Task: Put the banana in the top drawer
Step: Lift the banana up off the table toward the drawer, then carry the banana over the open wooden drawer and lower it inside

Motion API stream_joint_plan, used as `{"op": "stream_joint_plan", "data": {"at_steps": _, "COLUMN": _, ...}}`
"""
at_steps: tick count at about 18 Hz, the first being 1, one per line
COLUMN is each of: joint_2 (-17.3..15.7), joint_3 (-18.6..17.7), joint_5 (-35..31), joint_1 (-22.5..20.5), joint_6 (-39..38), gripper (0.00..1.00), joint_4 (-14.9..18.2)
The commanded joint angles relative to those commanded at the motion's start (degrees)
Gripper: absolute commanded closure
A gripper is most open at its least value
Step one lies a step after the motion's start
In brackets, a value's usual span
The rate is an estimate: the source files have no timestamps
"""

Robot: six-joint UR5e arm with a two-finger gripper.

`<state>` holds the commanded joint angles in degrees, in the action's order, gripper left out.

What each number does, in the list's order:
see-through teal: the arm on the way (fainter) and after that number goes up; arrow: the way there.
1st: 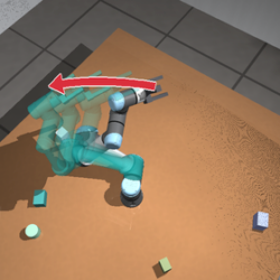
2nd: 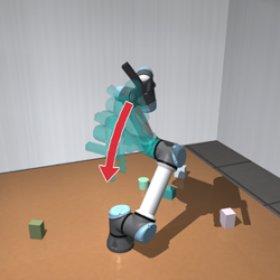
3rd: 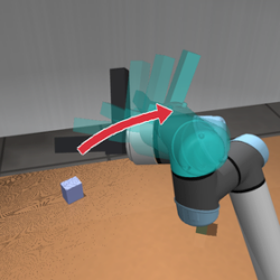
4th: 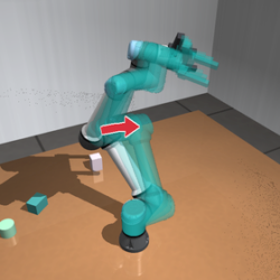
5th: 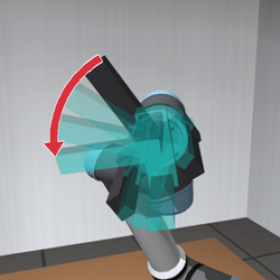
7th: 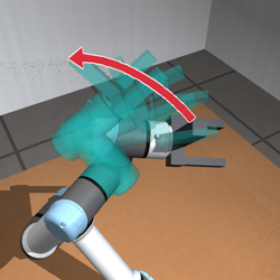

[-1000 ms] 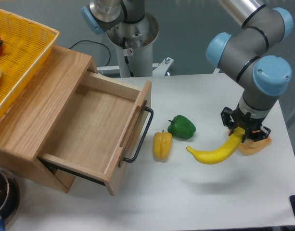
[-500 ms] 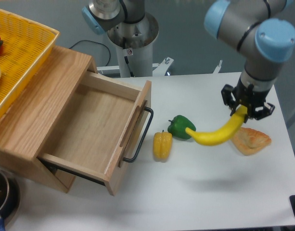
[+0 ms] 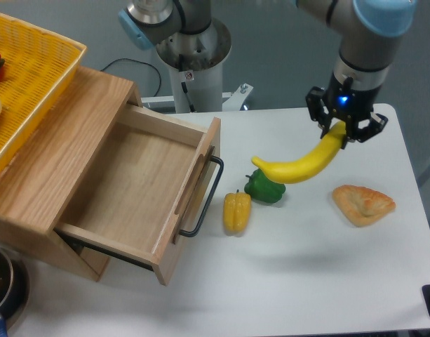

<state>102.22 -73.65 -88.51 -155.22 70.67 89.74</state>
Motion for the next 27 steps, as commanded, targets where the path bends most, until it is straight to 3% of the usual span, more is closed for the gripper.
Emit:
{"op": "stream_joint_plan", "data": {"at_steps": 6, "joint_2": -1.67, "joint_3": 0.00, "joint_5": 0.53, "joint_1": 2.37, "joint_6": -3.95, "gripper": 1.00, "joint_4": 0.62}}
{"op": "stream_joint_plan", "data": {"at_steps": 17, "joint_2": -2.47, "joint_3": 0.00, "joint_5": 0.36, "joint_1": 14.41, "joint_6": -17.31, "gripper": 1.00, "joint_4": 0.18}}
{"op": "stream_joint_plan", "data": {"at_steps": 27, "joint_2": -2.03, "joint_3": -3.60, "joint_5": 0.27, "joint_1": 22.94, "joint_6": -26.64, "gripper": 1.00, "joint_4": 0.35}}
